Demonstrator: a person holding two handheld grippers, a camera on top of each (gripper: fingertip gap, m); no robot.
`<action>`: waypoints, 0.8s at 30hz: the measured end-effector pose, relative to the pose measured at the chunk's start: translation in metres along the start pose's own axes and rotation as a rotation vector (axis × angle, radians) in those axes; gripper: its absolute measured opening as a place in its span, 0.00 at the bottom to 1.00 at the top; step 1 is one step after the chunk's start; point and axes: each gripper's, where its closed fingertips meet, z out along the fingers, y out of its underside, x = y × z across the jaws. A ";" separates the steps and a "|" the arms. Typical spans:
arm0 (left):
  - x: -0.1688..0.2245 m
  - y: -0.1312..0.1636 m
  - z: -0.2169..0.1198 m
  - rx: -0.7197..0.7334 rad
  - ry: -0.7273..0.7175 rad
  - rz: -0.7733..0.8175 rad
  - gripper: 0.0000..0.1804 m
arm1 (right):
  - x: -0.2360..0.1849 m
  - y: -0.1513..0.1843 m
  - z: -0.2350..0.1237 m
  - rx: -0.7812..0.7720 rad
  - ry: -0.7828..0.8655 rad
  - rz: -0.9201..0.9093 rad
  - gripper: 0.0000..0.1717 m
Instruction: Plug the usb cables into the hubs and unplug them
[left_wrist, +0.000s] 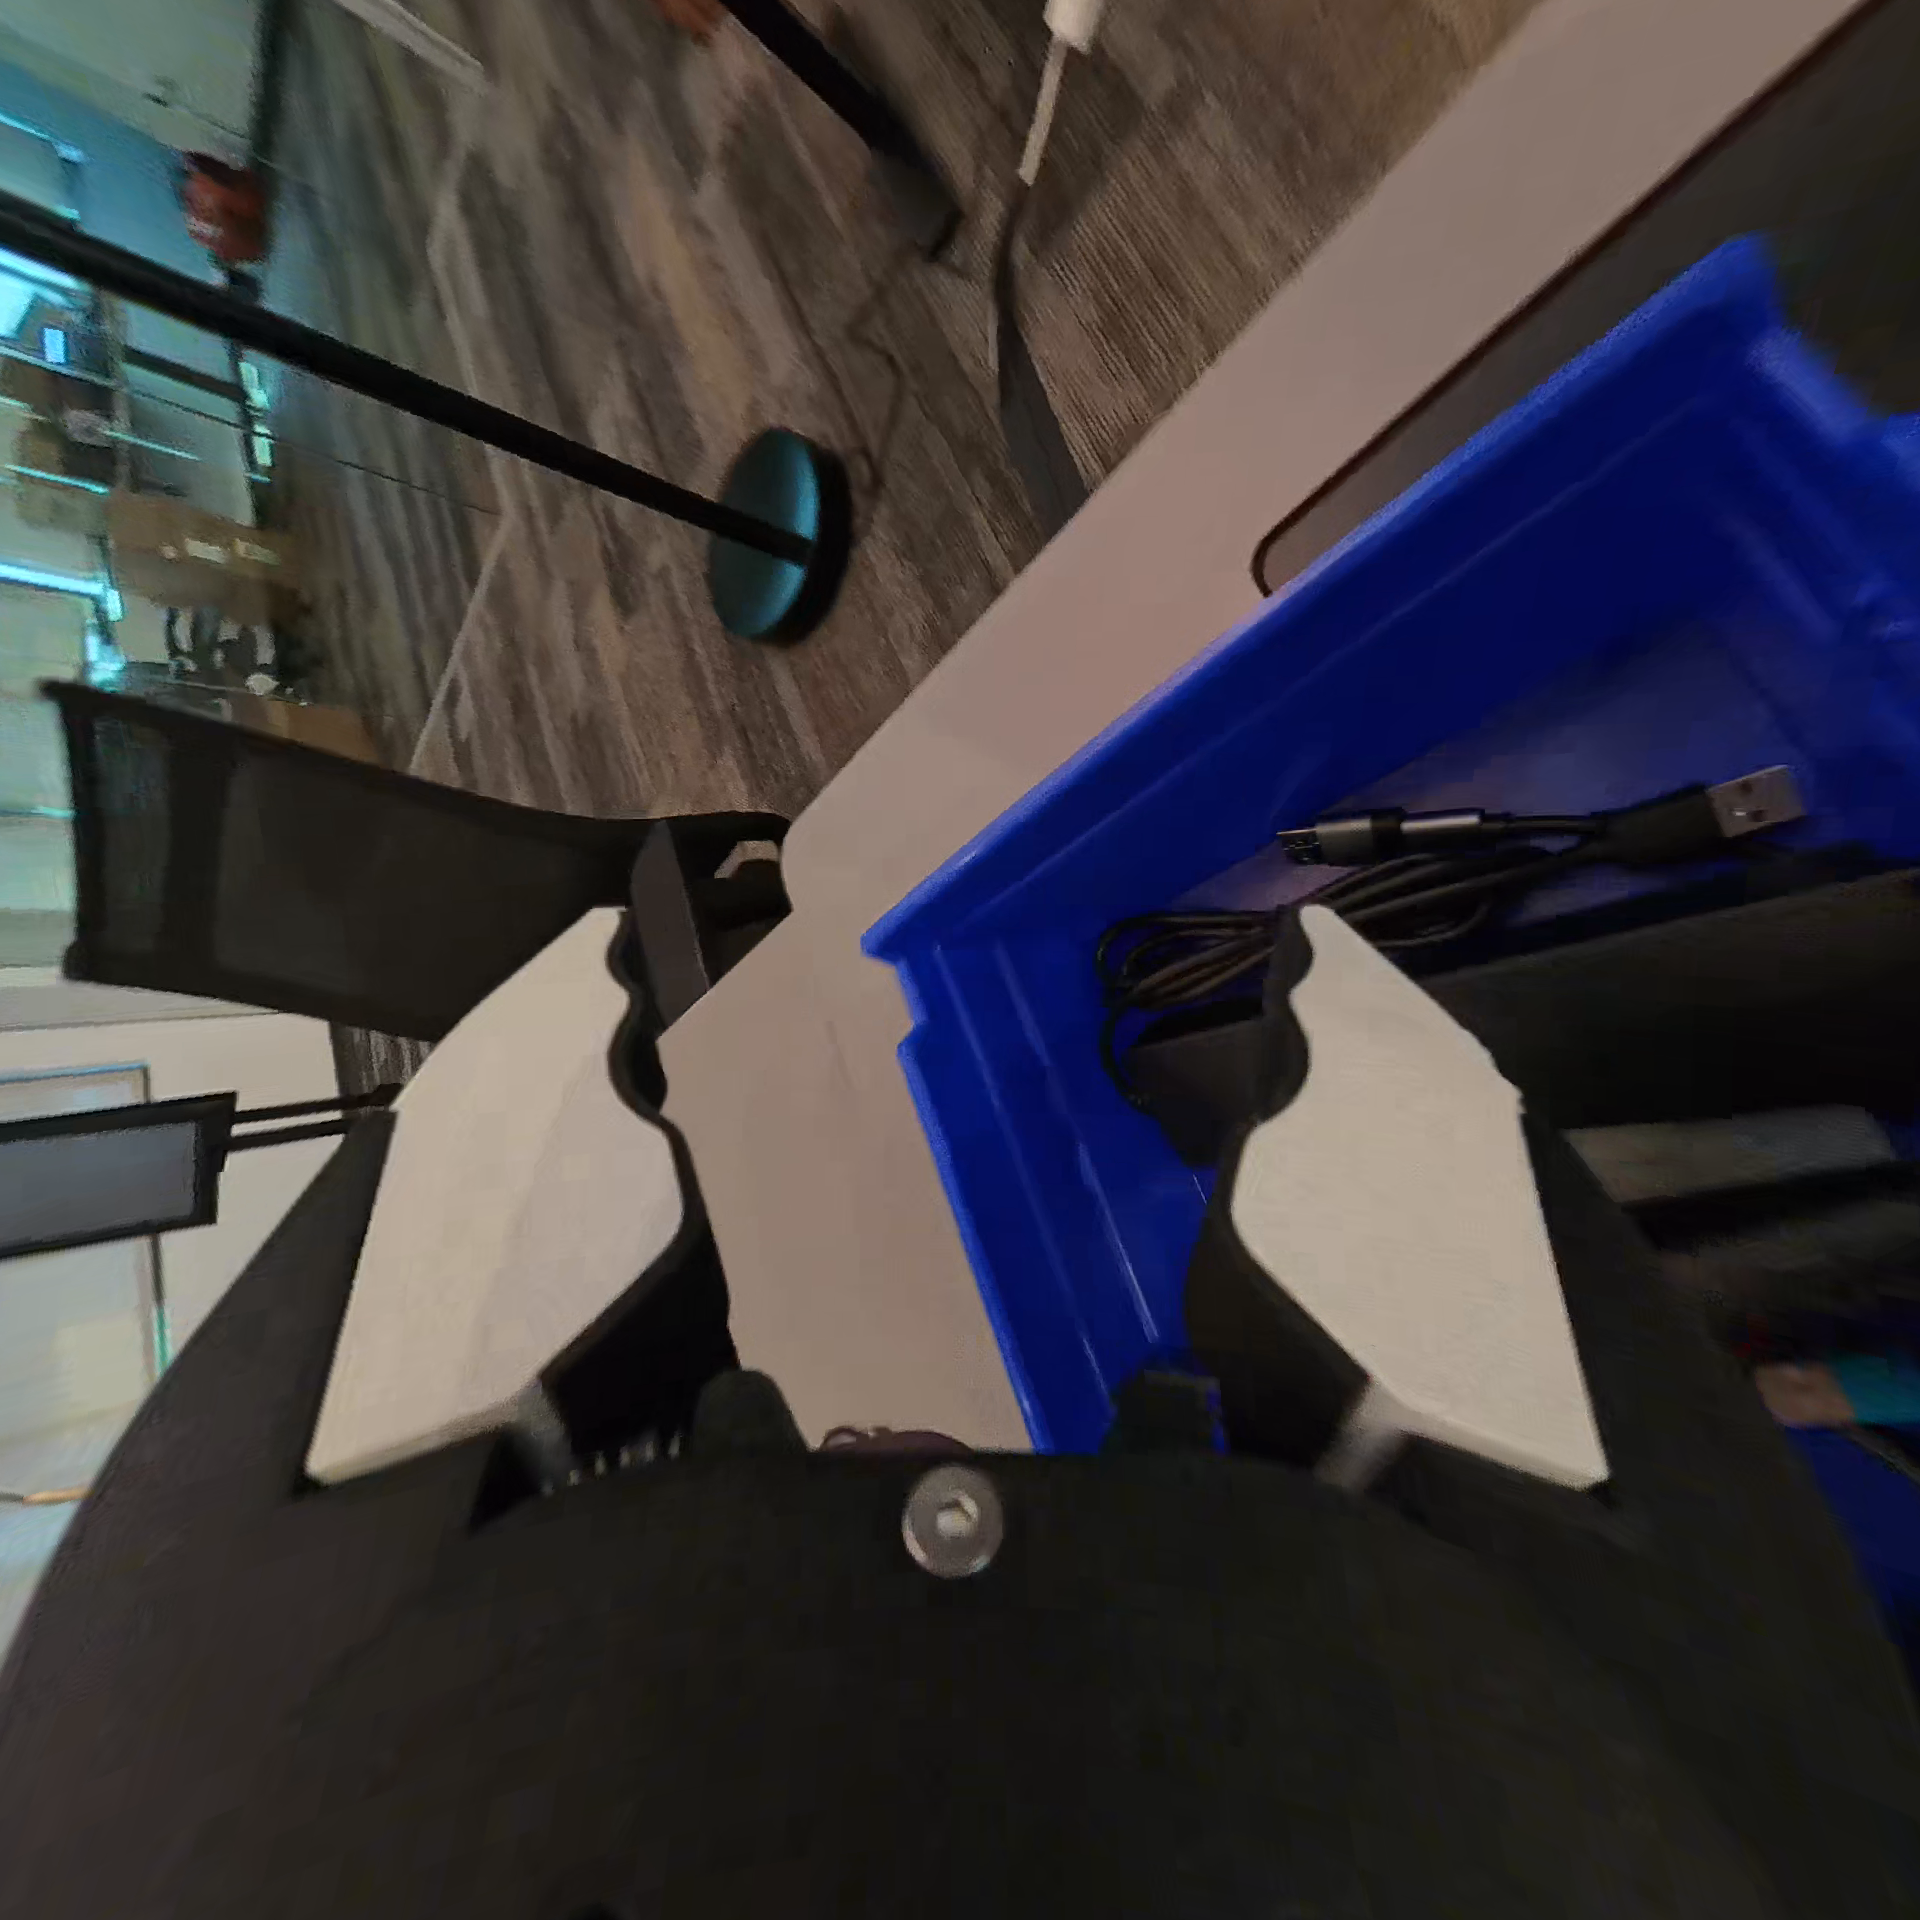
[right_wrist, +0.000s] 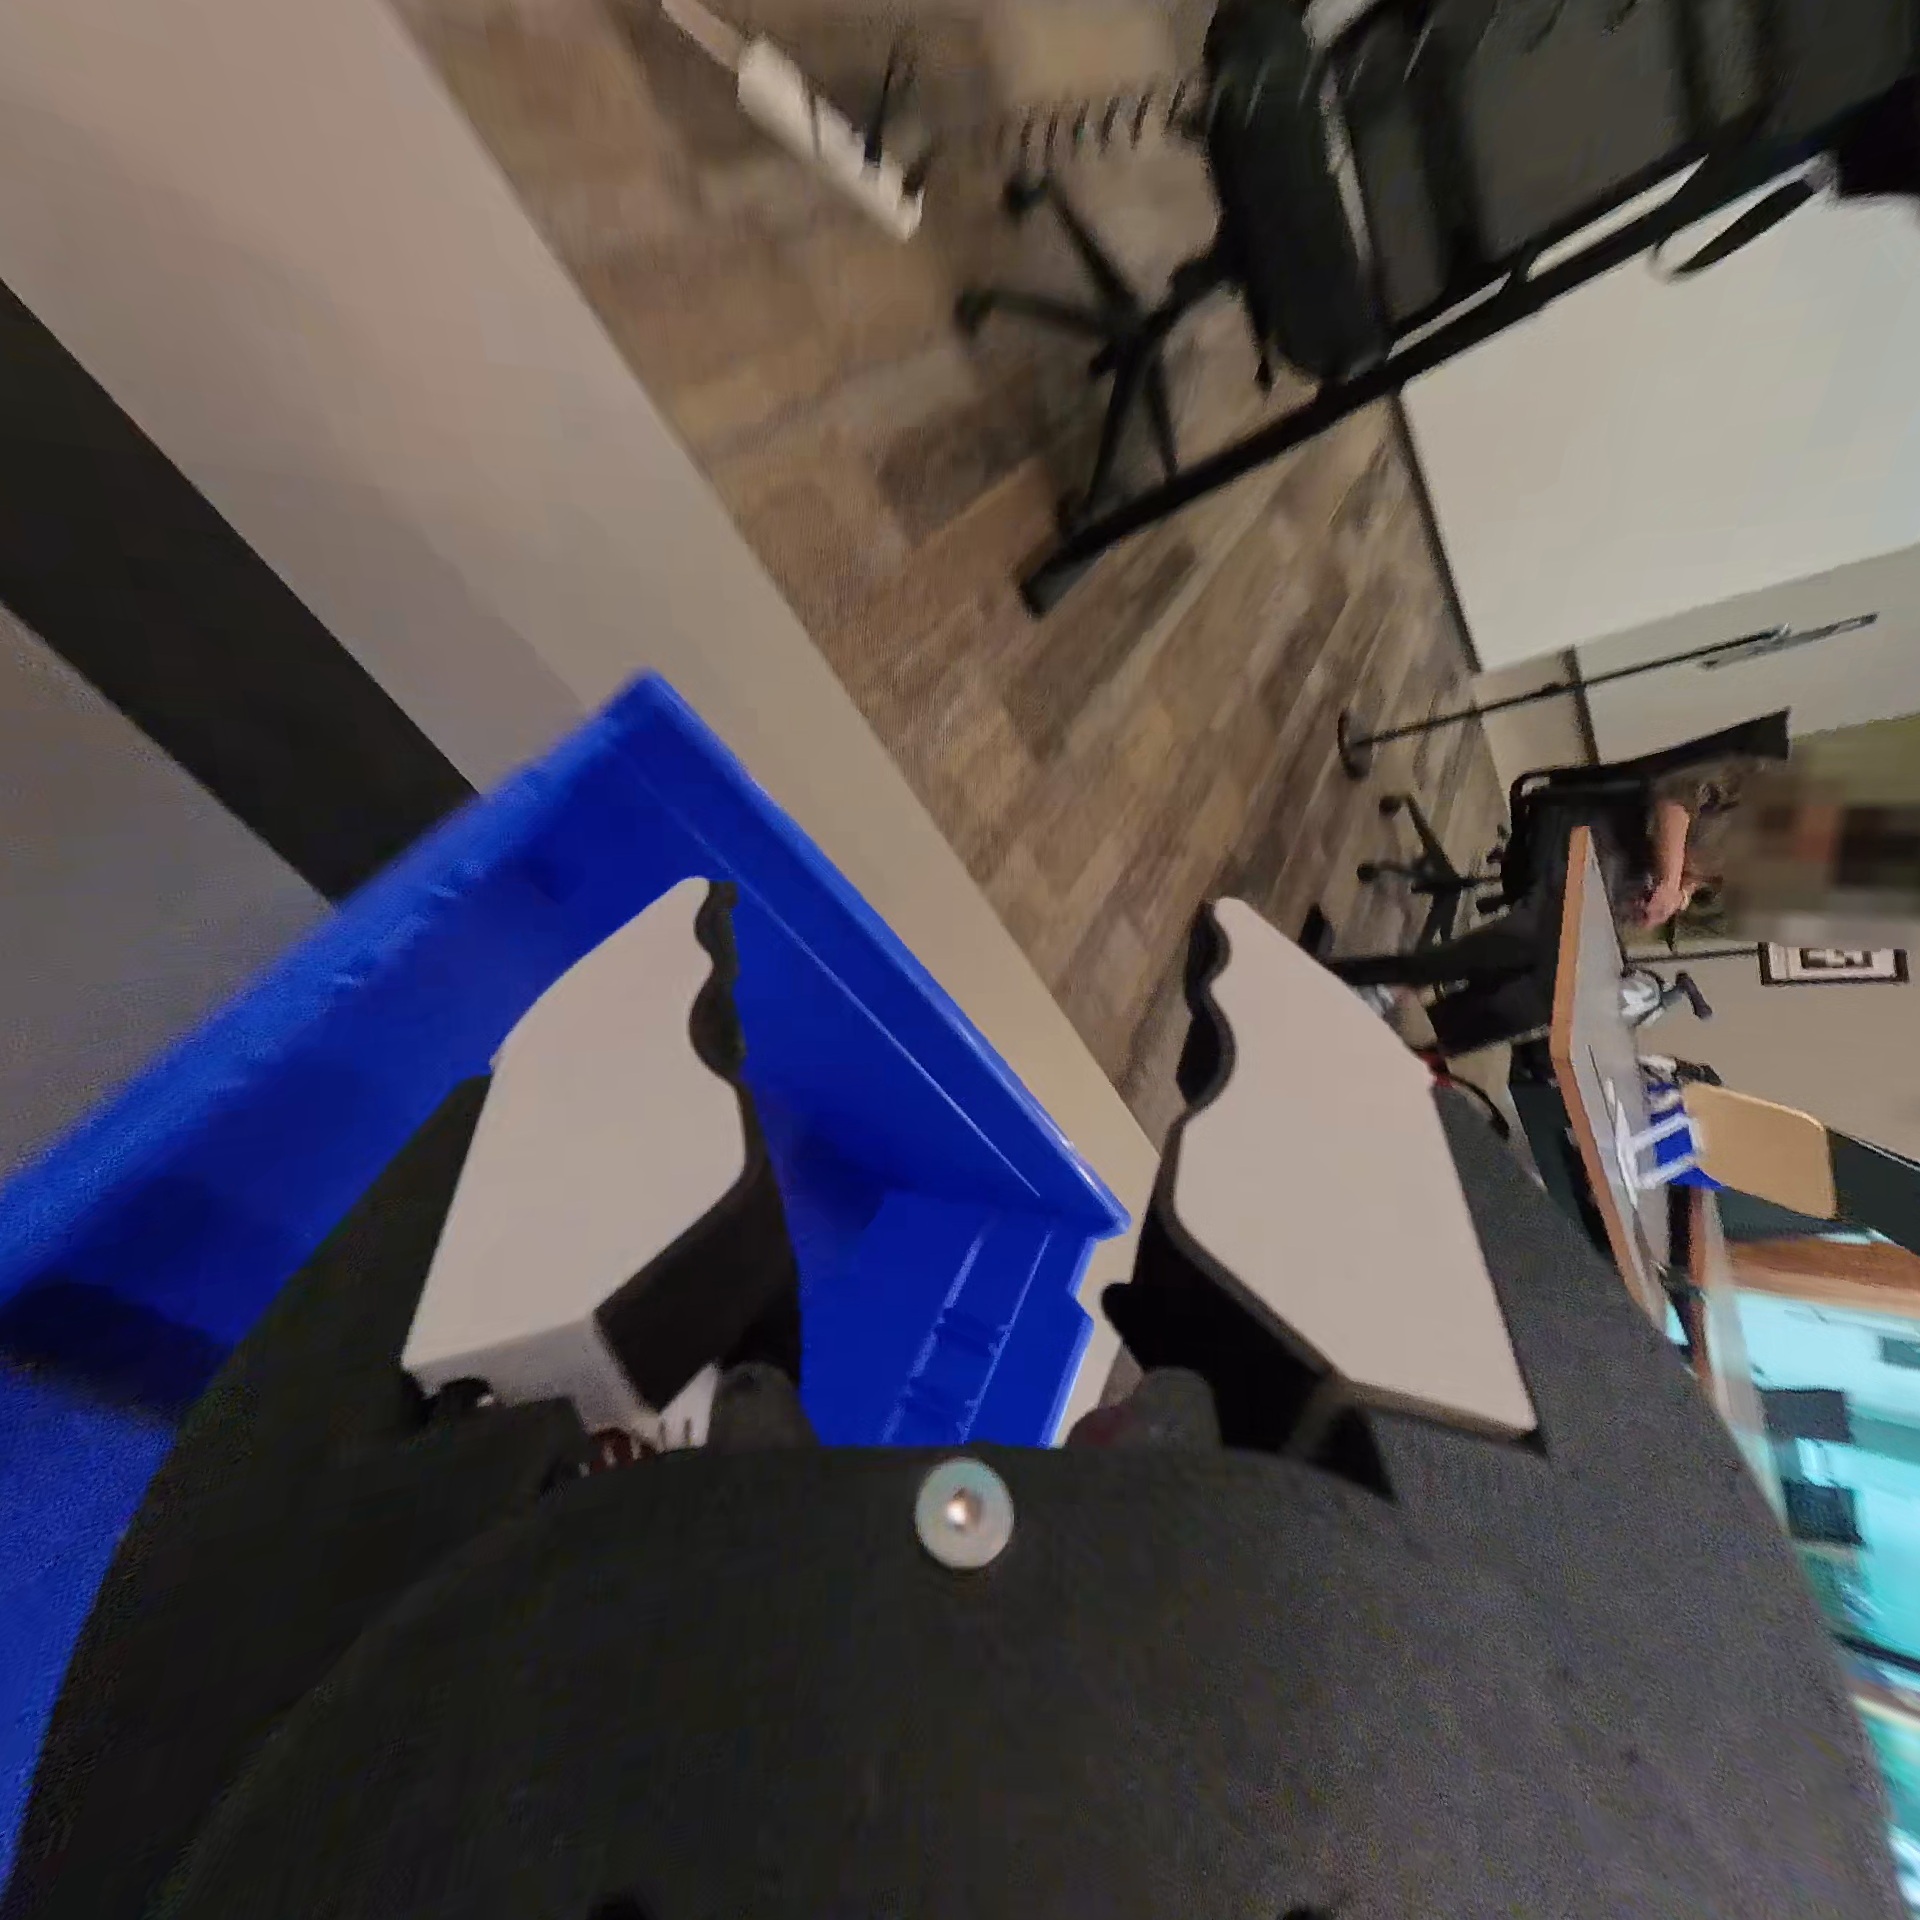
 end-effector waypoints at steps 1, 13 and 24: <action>-0.003 0.001 -0.018 0.033 -0.024 -0.028 0.65 | -0.001 -0.010 -0.019 0.042 0.016 0.012 0.50; 0.221 -0.082 -0.239 0.593 0.339 -0.140 0.68 | -0.184 -0.120 -0.204 0.557 -0.276 0.207 0.48; 0.400 -0.087 -0.184 0.375 0.685 -0.202 0.81 | -0.322 -0.070 -0.126 0.239 -0.527 0.446 0.57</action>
